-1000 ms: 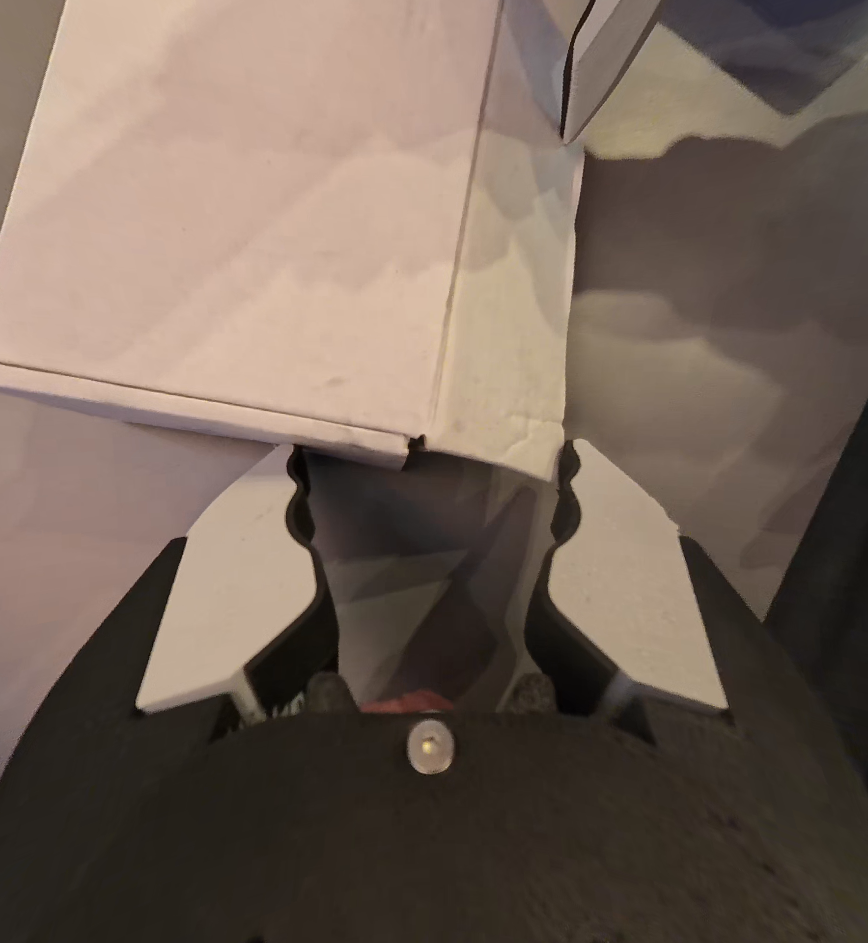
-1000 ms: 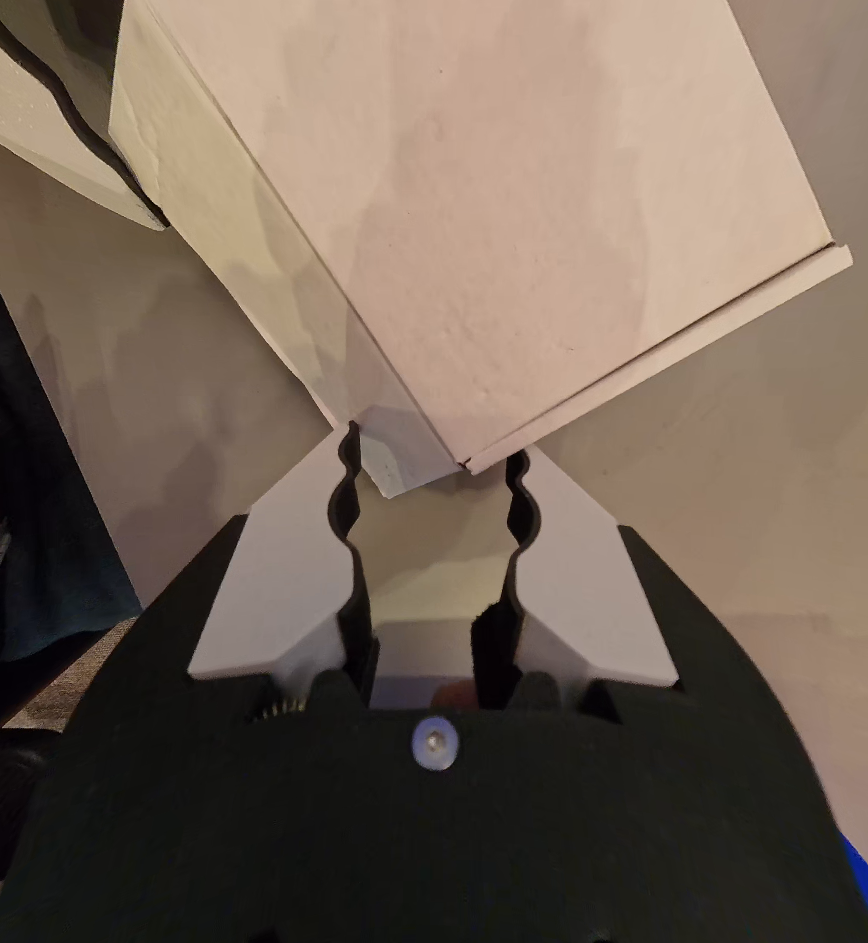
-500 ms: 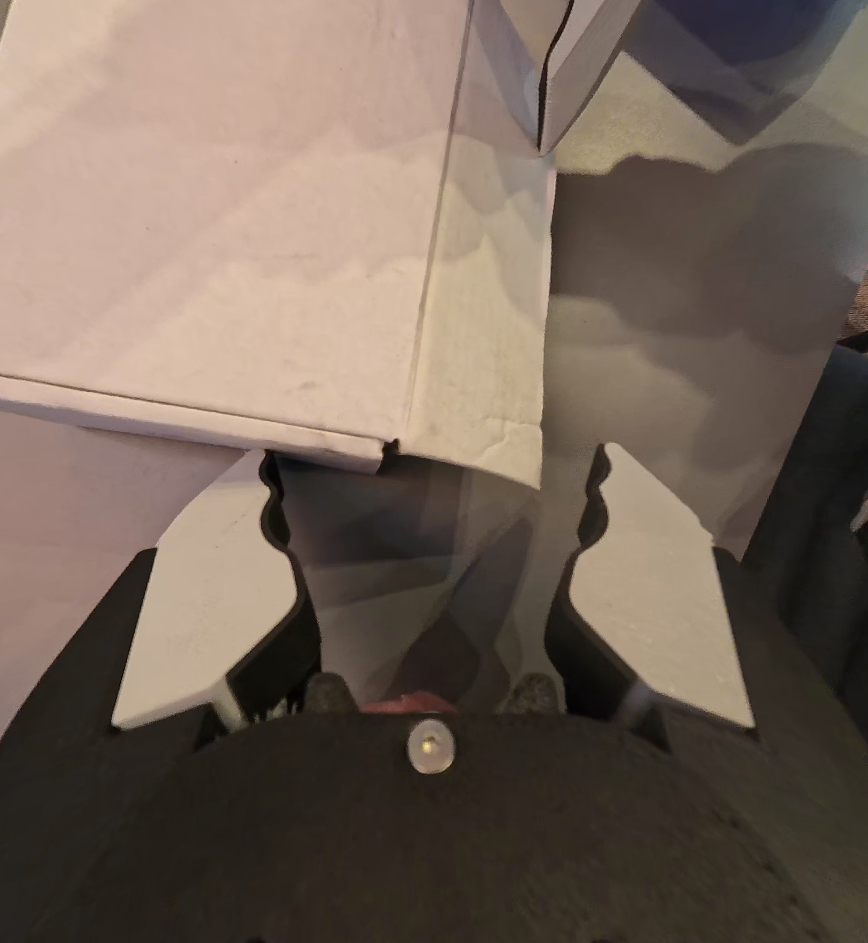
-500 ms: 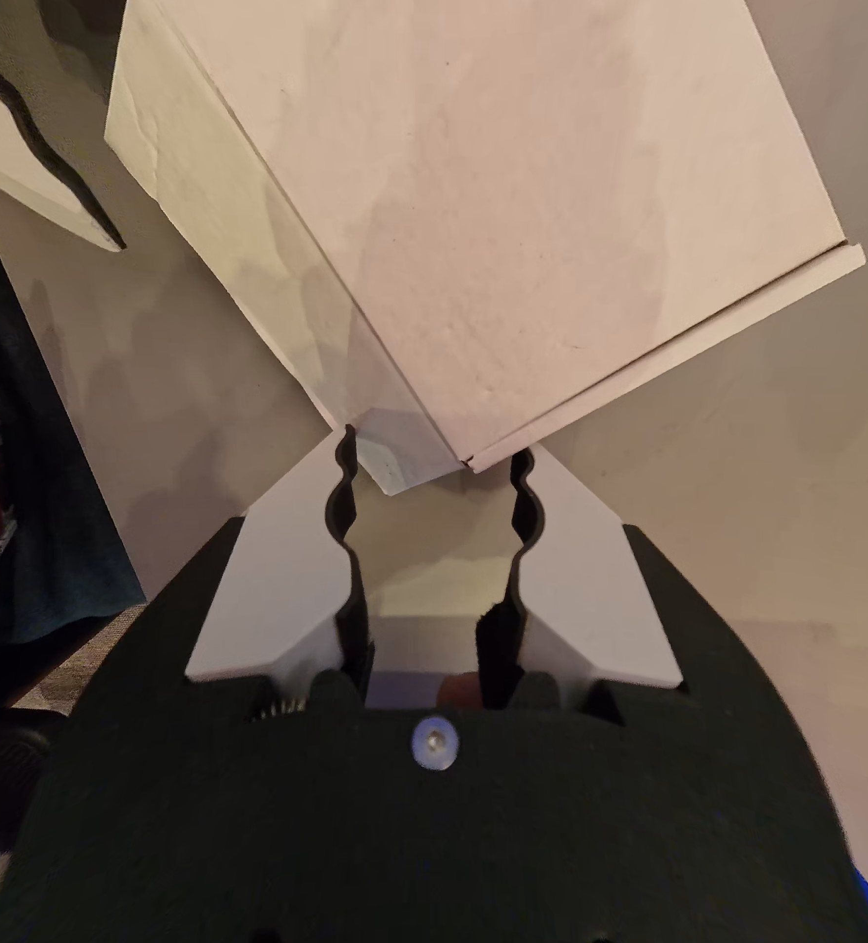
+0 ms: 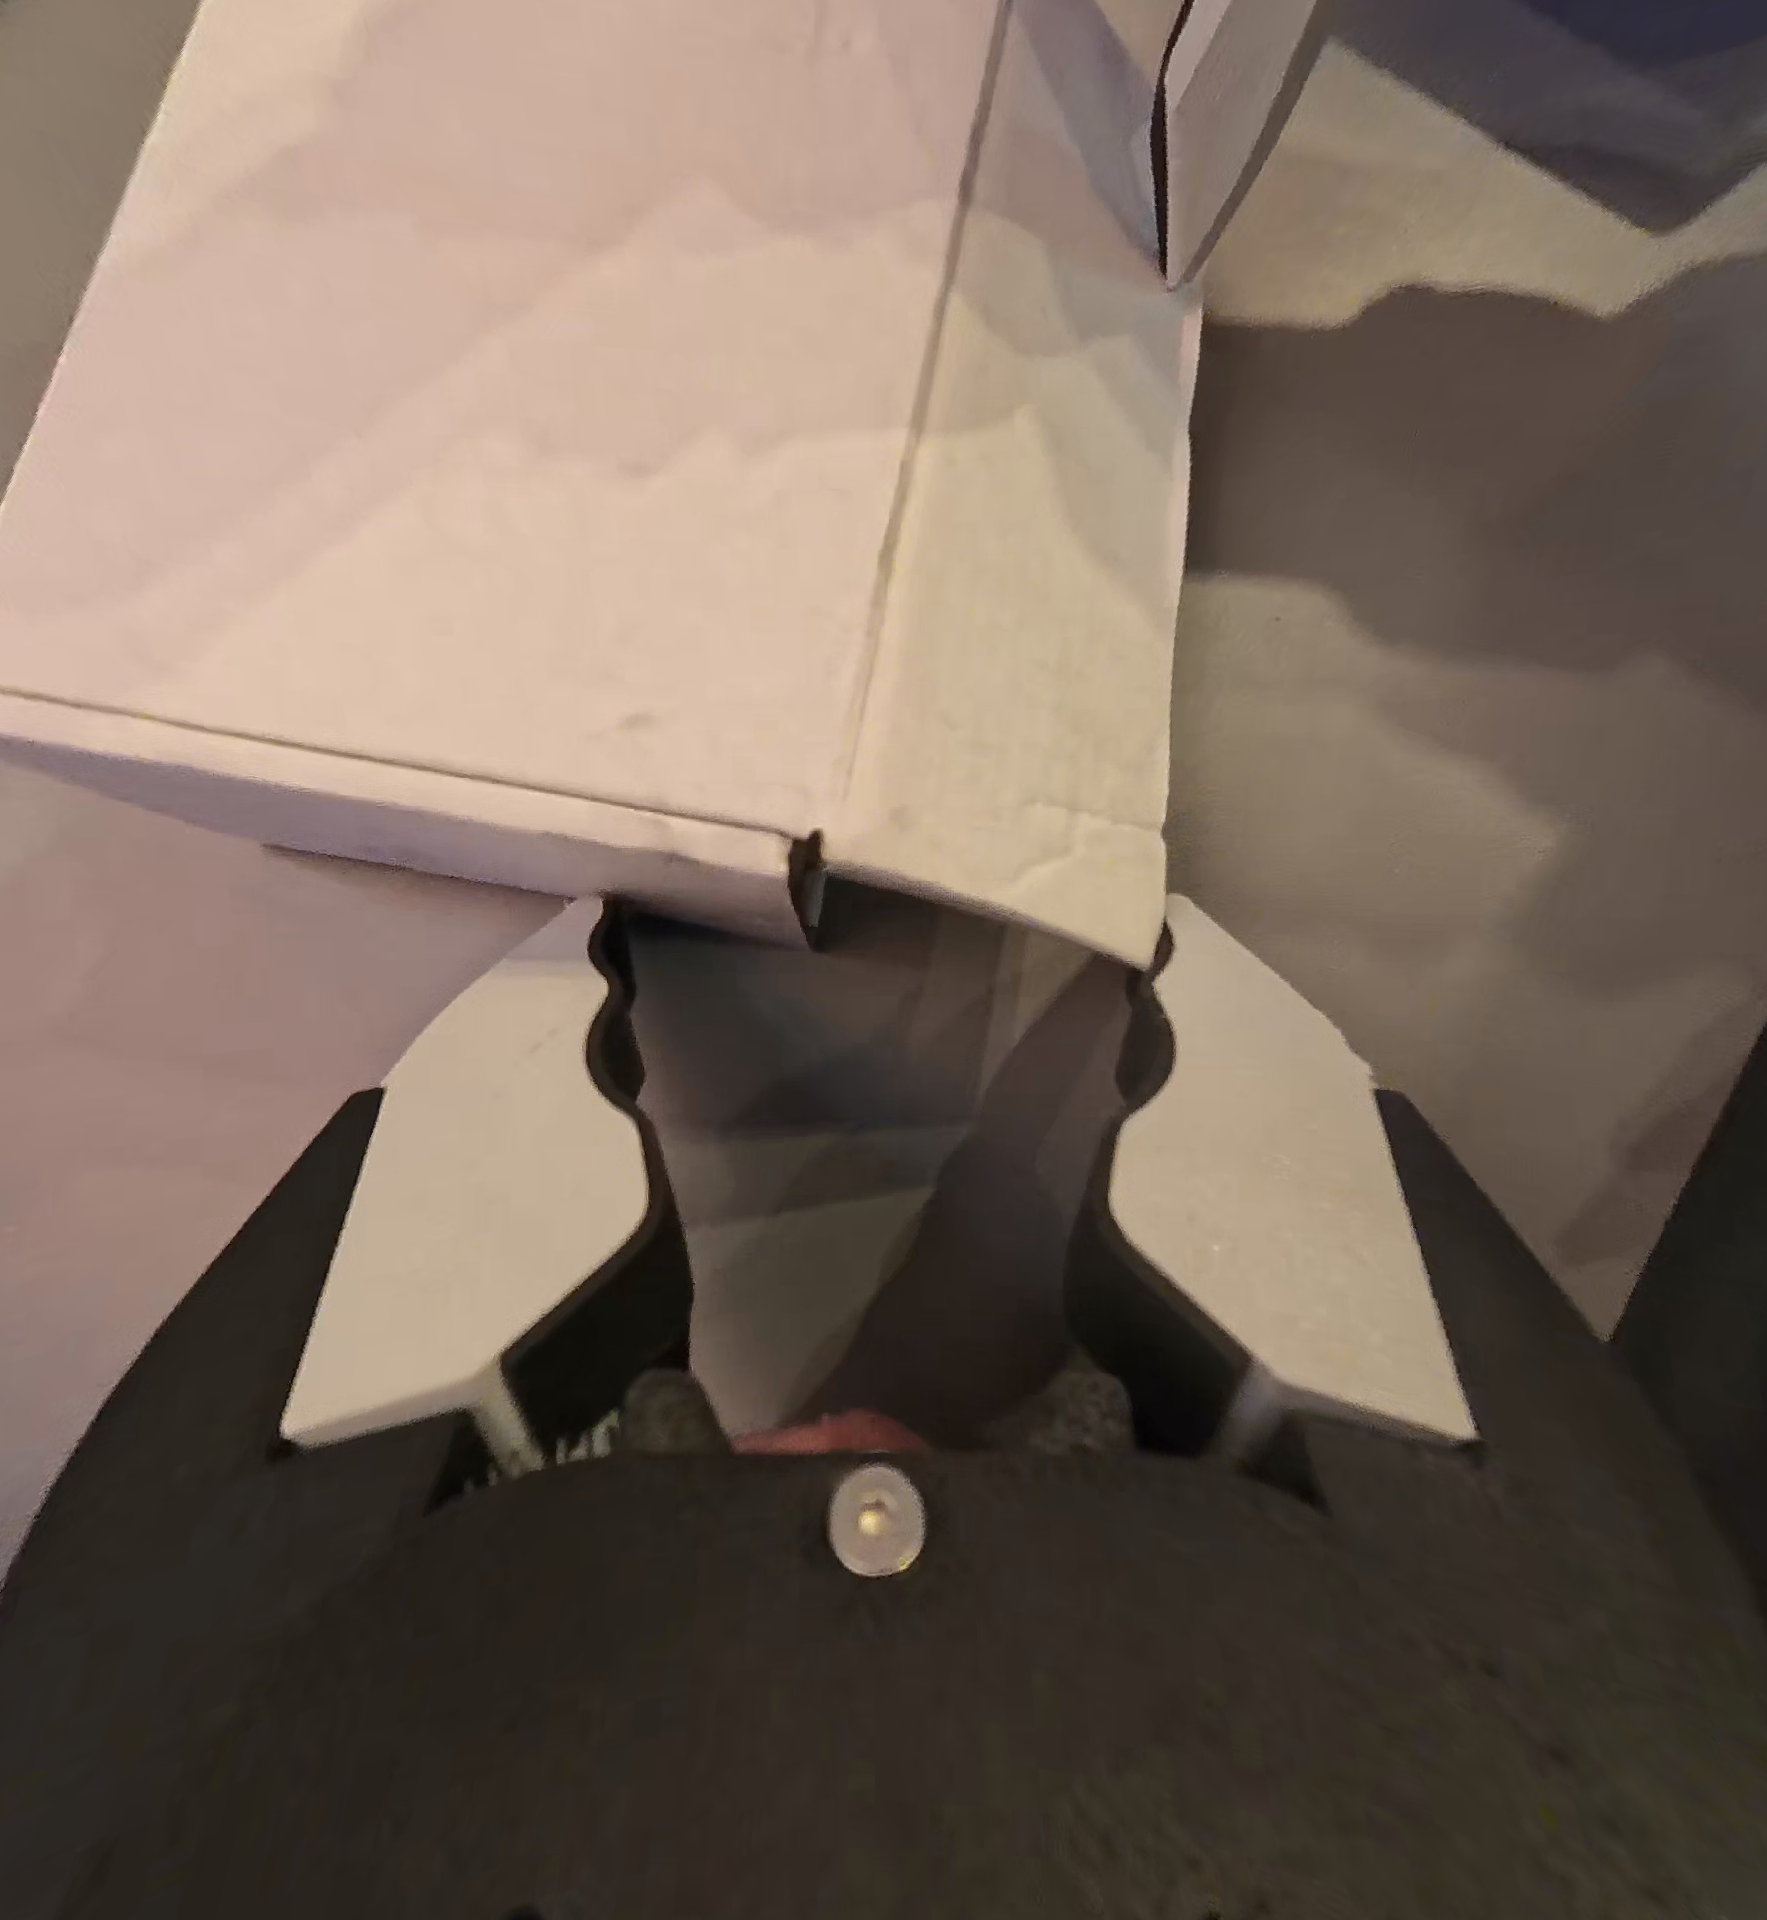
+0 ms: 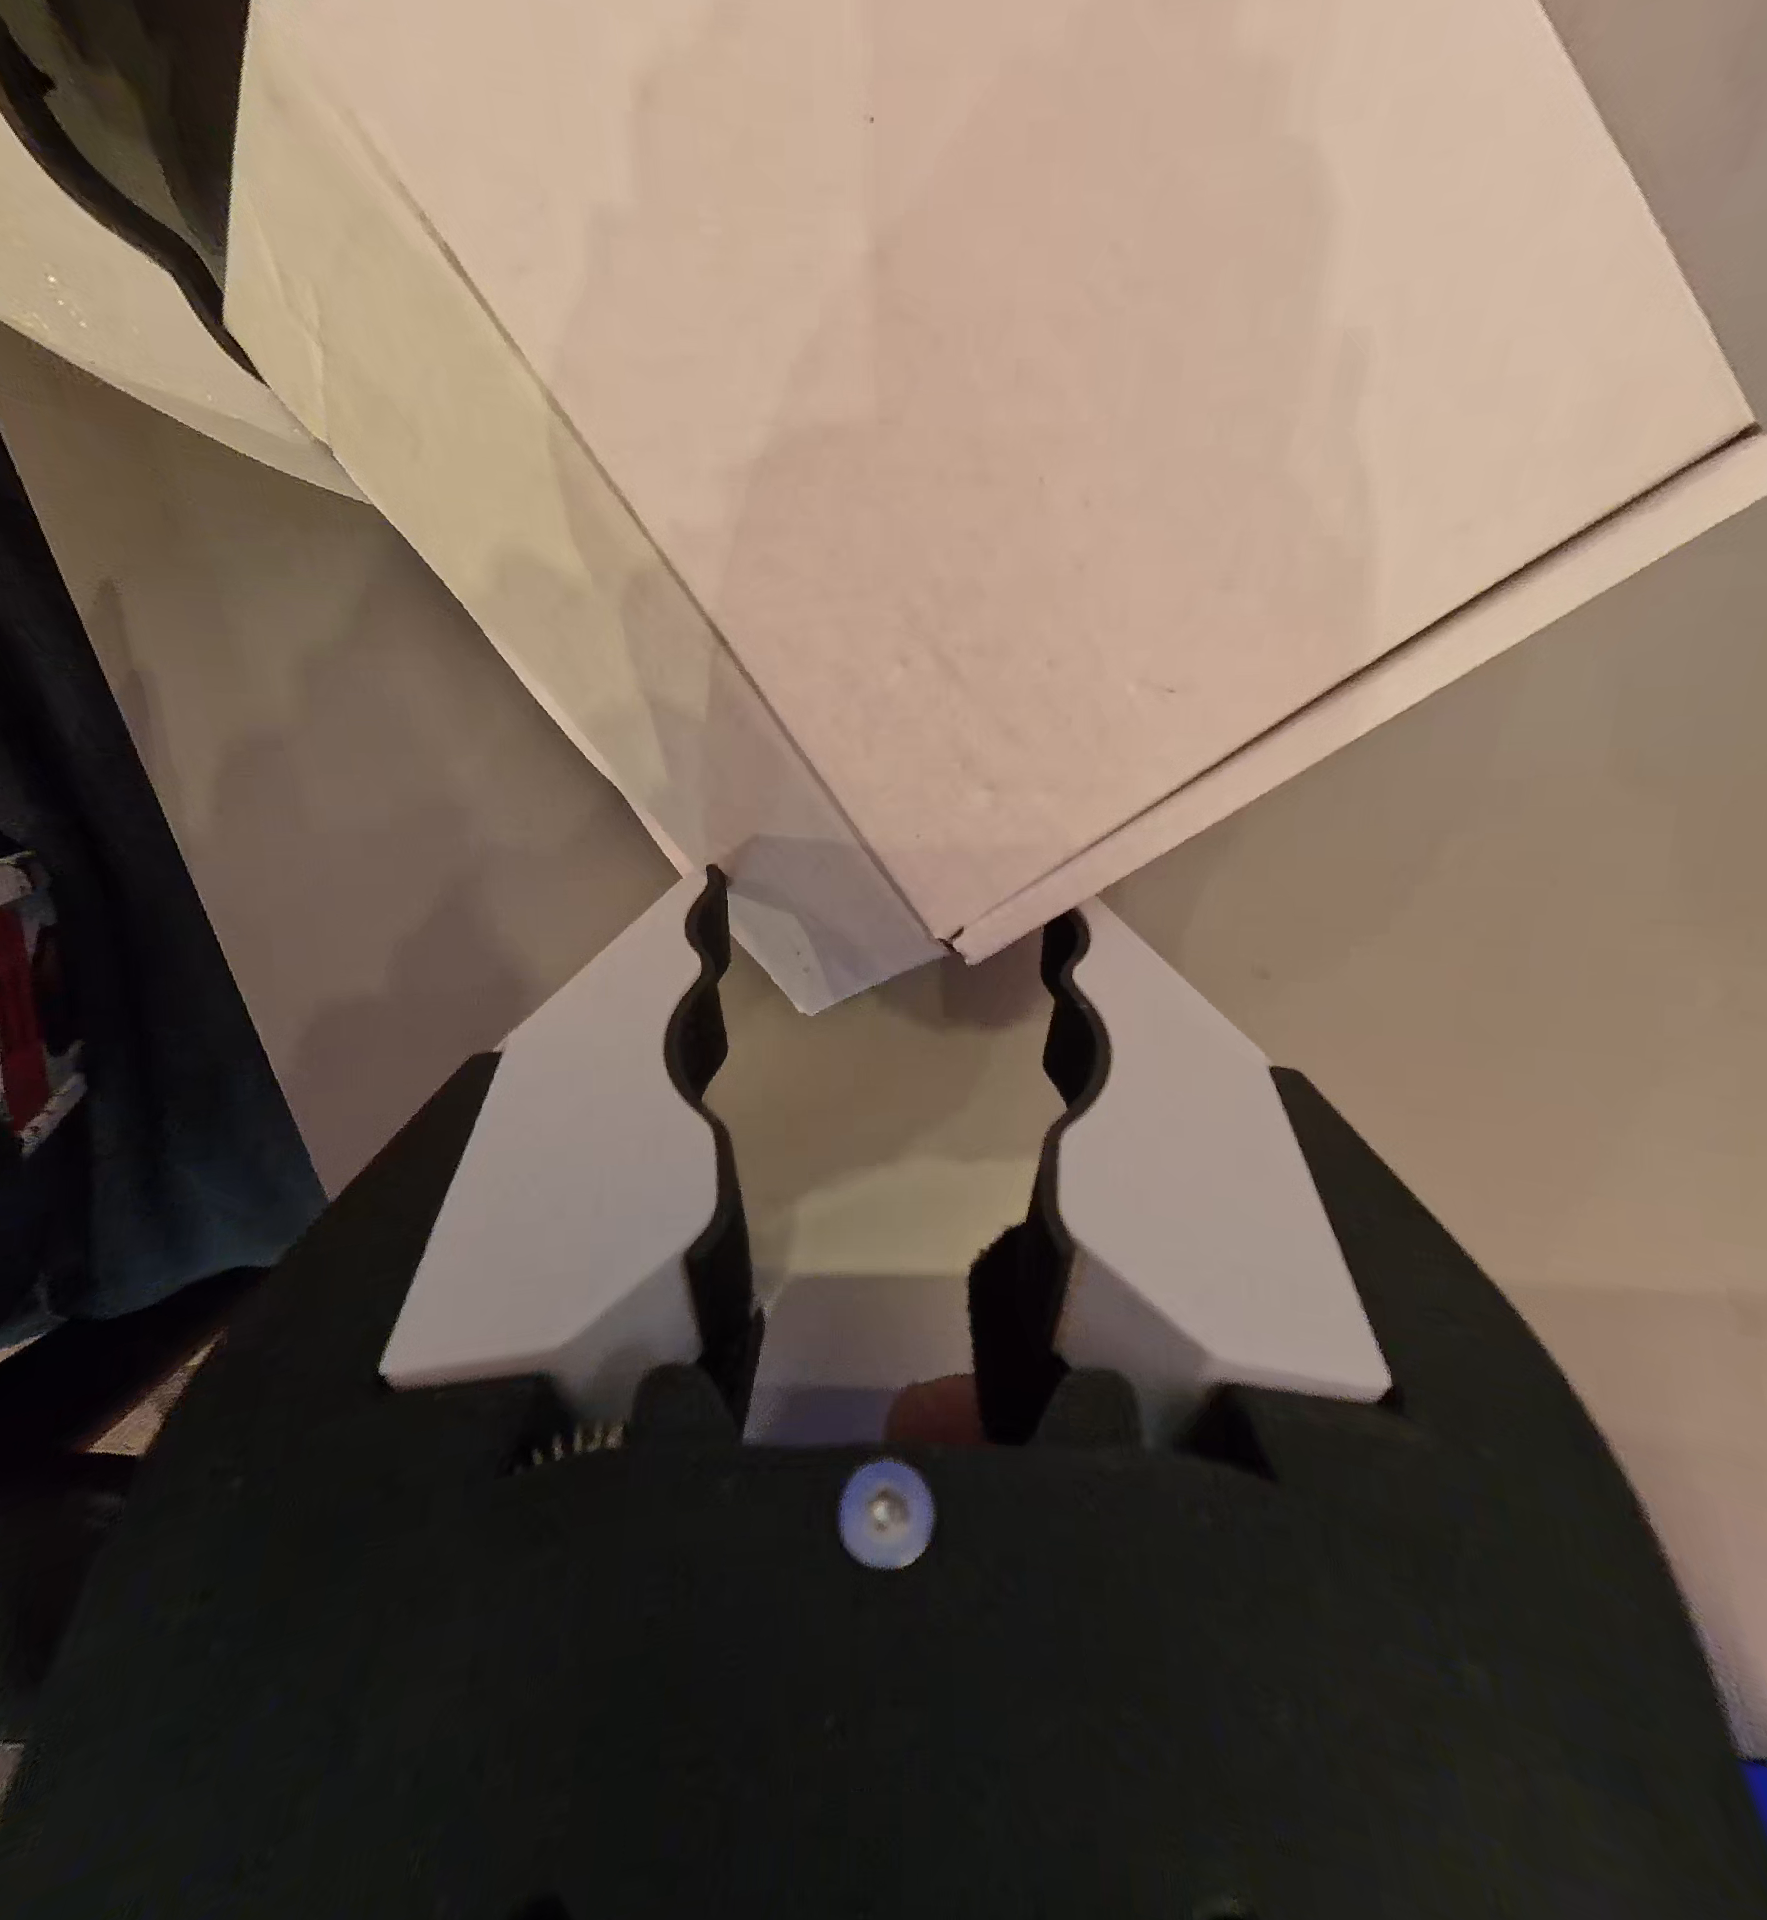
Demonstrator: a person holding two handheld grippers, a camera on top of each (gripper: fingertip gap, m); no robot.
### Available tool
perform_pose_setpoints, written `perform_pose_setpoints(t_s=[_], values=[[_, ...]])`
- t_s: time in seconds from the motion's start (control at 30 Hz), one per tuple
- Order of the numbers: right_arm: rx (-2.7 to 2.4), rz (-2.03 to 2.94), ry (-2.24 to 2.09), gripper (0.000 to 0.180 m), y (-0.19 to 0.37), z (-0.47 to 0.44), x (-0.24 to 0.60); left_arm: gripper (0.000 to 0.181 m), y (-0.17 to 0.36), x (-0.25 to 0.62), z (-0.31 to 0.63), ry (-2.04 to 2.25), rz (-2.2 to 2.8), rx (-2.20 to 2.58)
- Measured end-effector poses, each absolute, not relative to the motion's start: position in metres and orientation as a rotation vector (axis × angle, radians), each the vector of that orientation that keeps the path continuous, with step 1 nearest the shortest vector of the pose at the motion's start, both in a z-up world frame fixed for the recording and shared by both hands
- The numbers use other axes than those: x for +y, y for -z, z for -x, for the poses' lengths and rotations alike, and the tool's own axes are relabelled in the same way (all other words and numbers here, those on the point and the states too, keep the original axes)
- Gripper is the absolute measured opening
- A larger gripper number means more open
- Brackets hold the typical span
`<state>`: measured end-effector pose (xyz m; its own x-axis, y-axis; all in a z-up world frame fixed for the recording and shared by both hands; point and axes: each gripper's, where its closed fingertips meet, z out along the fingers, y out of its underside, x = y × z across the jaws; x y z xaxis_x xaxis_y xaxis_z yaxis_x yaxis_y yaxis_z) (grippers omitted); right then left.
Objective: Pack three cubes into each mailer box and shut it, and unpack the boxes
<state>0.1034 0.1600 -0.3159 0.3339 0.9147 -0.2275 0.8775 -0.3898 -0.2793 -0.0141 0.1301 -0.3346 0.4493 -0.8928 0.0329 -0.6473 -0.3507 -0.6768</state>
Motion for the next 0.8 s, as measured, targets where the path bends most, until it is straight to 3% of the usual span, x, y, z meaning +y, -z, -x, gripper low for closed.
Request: perform_pose_setpoints(t_s=[0.23, 0.27, 0.3, 0.37, 0.53, 0.63, 0.73, 0.8], values=[[-1.695, 2.478, -0.561, 0.058, 0.315, -0.104, 0.156, 0.088, 0.336, 0.128, 0.020, 0.520, 2.092, 1.439], [-1.698, 2.481, -0.543, 0.060, 0.316, -0.105, 0.157, 0.083, 0.336, 0.127, 0.022, 0.502, 2.093, 1.472], [-1.710, 2.479, -0.526, 0.062, 0.316, -0.106, 0.158, 0.049, 0.334, 0.124, 0.023, 0.505, 2.078, 1.511], [-1.704, 2.486, -0.535, 0.063, 0.316, -0.105, 0.158, 0.044, 0.334, 0.119, 0.024, 0.551, 2.086, 1.542], [-1.673, 2.498, -0.582, 0.064, 0.315, -0.103, 0.154, 0.069, 0.334, 0.114, 0.021, 0.579, 2.095, 1.492], [-1.646, 2.513, -0.631, 0.061, 0.314, -0.101, 0.148, 0.100, 0.338, 0.114, 0.019, 0.520, 2.098, 1.461], [-1.609, 2.535, -0.678, 0.059, 0.313, -0.100, 0.144, 0.106, 0.339, 0.117, 0.017, 0.491, 2.101, 1.418], [-1.595, 2.540, -0.695, 0.059, 0.313, -0.100, 0.141, 0.096, 0.338, 0.122, 0.018, 0.477, 2.102, 1.372]])
